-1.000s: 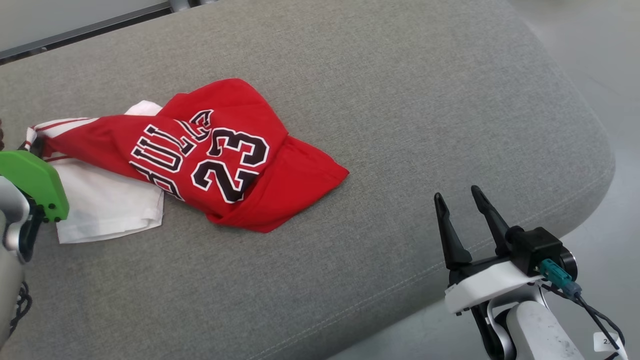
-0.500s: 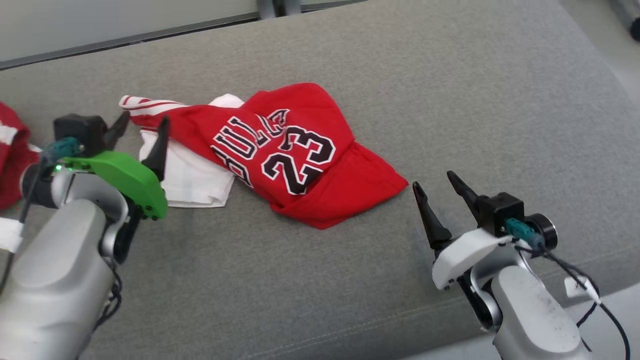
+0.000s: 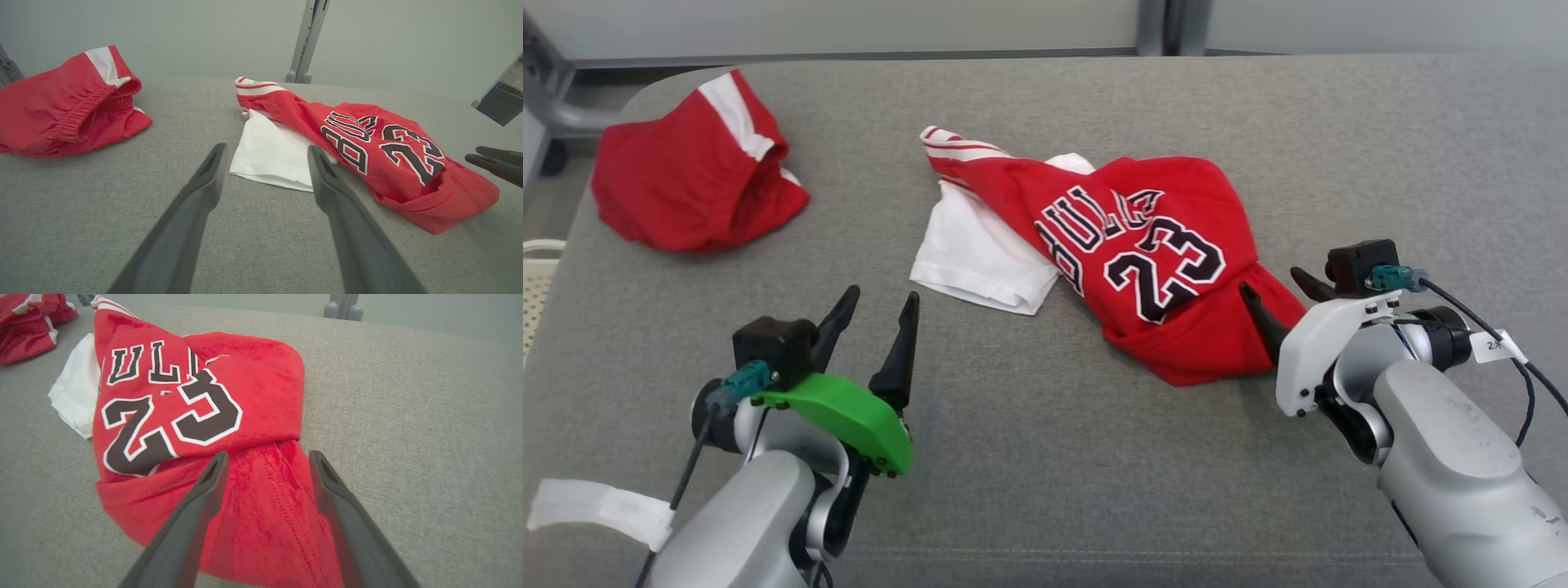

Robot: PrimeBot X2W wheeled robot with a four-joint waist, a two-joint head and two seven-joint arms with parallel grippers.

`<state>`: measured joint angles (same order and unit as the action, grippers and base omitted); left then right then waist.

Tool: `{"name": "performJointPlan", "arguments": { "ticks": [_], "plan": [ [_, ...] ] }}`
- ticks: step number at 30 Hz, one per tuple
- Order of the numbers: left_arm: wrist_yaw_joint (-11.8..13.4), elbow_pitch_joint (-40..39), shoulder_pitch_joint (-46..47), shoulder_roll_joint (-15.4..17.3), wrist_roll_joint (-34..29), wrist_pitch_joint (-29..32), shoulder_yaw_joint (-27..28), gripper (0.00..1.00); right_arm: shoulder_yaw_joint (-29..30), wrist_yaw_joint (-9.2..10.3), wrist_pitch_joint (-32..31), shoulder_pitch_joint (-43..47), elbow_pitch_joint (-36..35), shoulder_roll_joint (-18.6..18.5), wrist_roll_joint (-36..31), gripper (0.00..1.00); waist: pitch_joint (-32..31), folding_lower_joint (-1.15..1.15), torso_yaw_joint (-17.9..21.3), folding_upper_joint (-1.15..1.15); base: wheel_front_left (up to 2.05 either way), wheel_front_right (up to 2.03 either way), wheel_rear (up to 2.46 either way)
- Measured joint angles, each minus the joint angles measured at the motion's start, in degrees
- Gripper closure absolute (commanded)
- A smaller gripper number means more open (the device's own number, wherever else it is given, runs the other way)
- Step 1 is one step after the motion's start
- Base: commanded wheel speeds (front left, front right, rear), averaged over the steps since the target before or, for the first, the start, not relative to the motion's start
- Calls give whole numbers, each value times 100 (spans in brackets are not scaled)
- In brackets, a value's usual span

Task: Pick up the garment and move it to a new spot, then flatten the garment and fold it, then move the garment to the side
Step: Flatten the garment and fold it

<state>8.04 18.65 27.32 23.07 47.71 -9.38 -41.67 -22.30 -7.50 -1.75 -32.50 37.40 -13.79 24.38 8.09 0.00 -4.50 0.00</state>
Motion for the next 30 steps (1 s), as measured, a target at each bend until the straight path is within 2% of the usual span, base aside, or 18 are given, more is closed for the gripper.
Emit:
{"name": "performJointPlan", "arguments": {
  "ticks": [4,11,17,24,25,26,28,29,30],
  "plan": [
    [183,-378,-281,-87,-9,-79,-80,0,-267,0,-270,-137,357,-170,430,0,-22,0,-383,0,0,0,0],
    [404,-833,-723,-122,-3,-132,-160,0,-604,0,-348,-303,749,-466,832,0,-63,0,-881,0,0,0,0],
    [480,-1055,-836,-120,0,-129,-209,0,-694,0,-421,-436,1149,-646,1078,0,-84,0,-1113,0,0,0,0],
    [550,-1136,-854,-60,-3,-120,-215,0,-902,0,-738,-443,1369,-627,1526,0,-108,0,-1201,0,0,0,0],
    [558,-1154,-855,-54,-3,-116,-213,0,-936,0,-769,-443,1370,-628,1589,6,-108,0,-1197,0,0,0,0],
    [564,-1172,-856,-44,-3,-103,-209,0,-976,0,-776,-443,1367,-628,1651,44,-109,0,-1190,0,0,0,0],
    [609,-1207,-872,-12,-5,-104,-201,0,-1061,0,-776,-444,1337,-628,1731,76,-110,0,-1163,0,0,0,0],
    [617,-1222,-892,9,-10,-103,-194,0,-1120,0,-776,-444,1313,-632,1756,99,-112,0,-1144,0,0,0,0],
    [643,-1237,-914,27,-10,-103,-188,0,-1182,0,-778,-444,1287,-633,1789,100,-117,0,-1121,0,0,0,0]
  ]
}}
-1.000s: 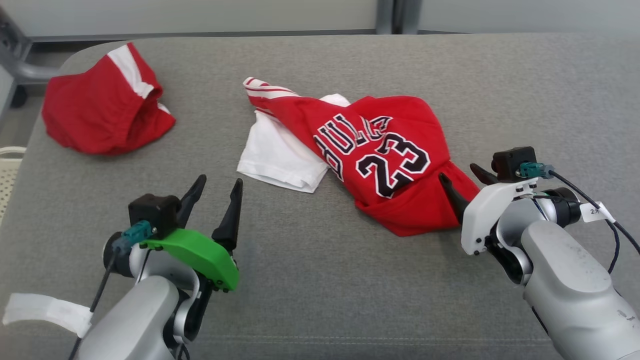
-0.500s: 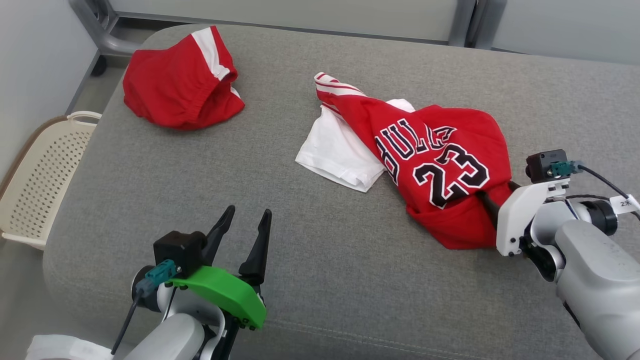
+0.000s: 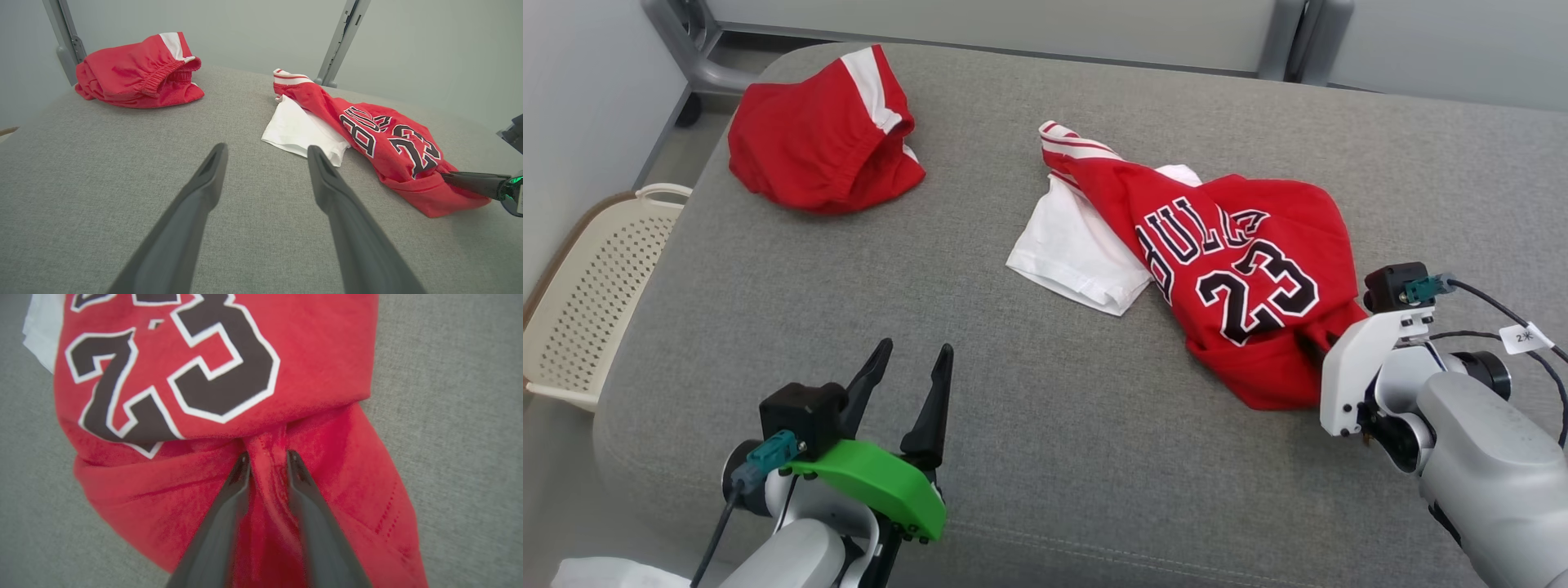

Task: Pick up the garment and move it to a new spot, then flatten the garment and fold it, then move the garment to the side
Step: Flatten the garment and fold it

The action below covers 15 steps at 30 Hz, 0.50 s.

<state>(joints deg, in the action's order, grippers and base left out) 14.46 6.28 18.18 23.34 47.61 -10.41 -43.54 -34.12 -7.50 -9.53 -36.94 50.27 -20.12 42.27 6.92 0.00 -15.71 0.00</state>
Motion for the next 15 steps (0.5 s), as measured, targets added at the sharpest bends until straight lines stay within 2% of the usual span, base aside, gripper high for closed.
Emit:
{"name": "performJointPlan", "arguments": {
  "ticks": [7,11,15],
  "plan": [
    [97,-123,-113,111,10,-9,80,0,-276,0,298,-146,-309,-180,119,100,-61,0,231,0,0,0,0],
    [137,-197,-121,134,18,-25,103,0,-245,0,766,-421,-350,-360,63,100,-103,0,376,0,0,0,0],
    [153,-246,-120,122,20,-29,110,0,-147,0,1322,-951,-187,-605,-313,100,-109,0,465,0,0,0,0]
  ]
}}
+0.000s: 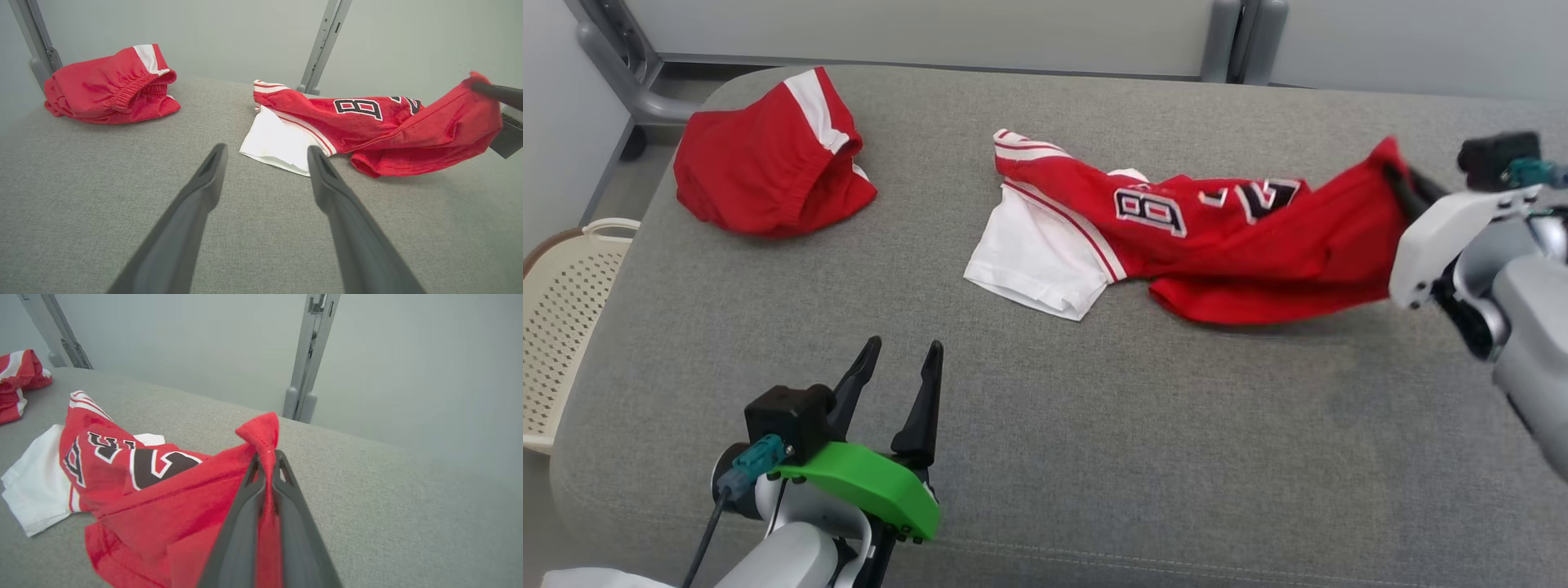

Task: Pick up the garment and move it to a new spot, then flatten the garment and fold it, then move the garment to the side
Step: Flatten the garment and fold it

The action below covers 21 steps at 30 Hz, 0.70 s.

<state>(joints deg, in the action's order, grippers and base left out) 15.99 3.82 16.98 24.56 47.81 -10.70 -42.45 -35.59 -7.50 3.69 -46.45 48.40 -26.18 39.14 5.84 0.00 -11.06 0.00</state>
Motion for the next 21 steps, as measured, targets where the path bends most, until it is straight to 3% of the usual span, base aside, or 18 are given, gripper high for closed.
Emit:
{"name": "performJointPlan", "arguments": {
  "ticks": [5,10,16,21],
  "plan": [
    [-5,-25,21,-42,0,-4,-23,0,322,0,918,-935,387,-310,-724,100,80,0,-26,0,0,0,0],
    [-10,-26,27,-42,5,-8,-11,0,688,-1,1131,-1335,255,-282,-1358,100,157,0,-45,0,0,0,0],
    [26,-19,13,0,46,-46,27,0,724,-1,1137,-400,-294,-218,-1492,100,214,0,120,0,0,0,0],
    [55,-54,15,44,46,-40,47,0,42,-1,1138,555,-1083,-413,-1203,100,270,0,384,0,0,0,0]
  ]
}}
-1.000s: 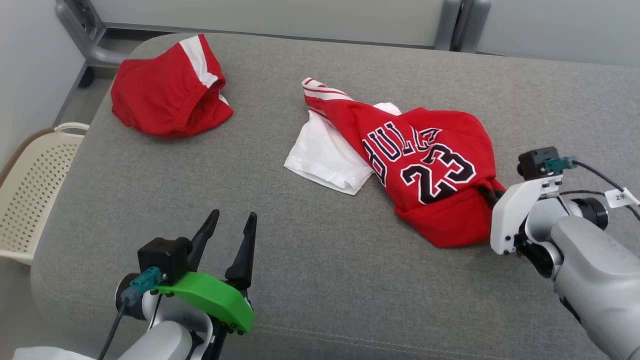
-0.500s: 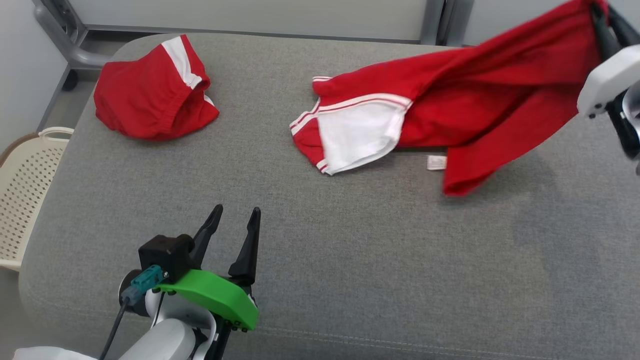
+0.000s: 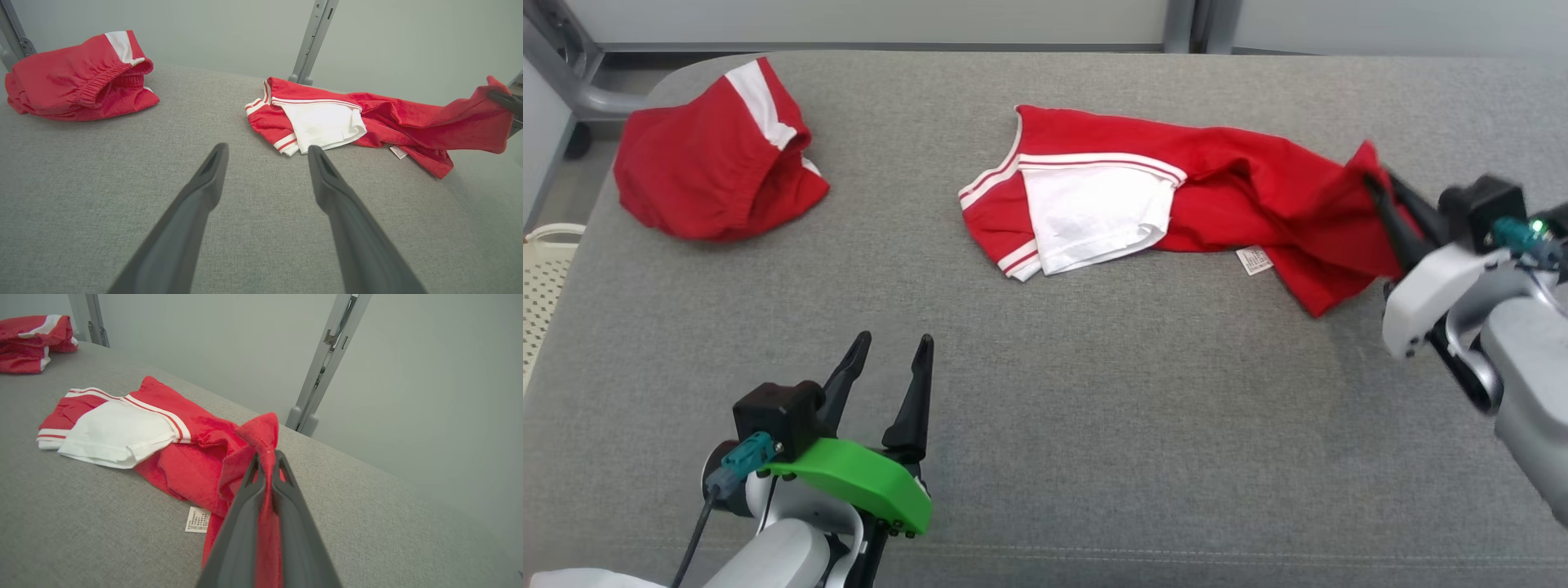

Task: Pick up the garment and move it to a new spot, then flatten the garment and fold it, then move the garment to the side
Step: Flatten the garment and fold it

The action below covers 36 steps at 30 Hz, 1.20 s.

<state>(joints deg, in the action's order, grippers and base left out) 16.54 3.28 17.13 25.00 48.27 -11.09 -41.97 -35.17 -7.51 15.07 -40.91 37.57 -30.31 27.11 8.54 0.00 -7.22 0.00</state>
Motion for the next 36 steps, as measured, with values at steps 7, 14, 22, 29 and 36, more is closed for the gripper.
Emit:
{"name": "performJointPlan", "arguments": {
  "ticks": [7,14,22,29,36],
  "plan": [
    [20,-65,2,76,-1,20,21,0,-1126,-1,0,659,-366,-494,197,100,75,0,387,0,0,0,0],
    [54,-122,49,125,-13,69,29,0,-1857,-2,0,655,-467,-755,-209,100,217,0,689,0,0,0,0],
    [63,-130,68,133,-35,94,11,0,-1682,-2,0,719,-764,-805,-692,0,300,0,820,0,0,0,0],
    [111,-136,4,182,3,59,53,0,-1480,-3,1,1329,-1294,-979,-1061,0,242,0,970,0,0,0,0],
    [119,-144,-83,203,58,43,56,0,-1149,-3,0,1922,-1356,-1087,-947,0,165,0,1206,0,0,0,0]
  ]
}}
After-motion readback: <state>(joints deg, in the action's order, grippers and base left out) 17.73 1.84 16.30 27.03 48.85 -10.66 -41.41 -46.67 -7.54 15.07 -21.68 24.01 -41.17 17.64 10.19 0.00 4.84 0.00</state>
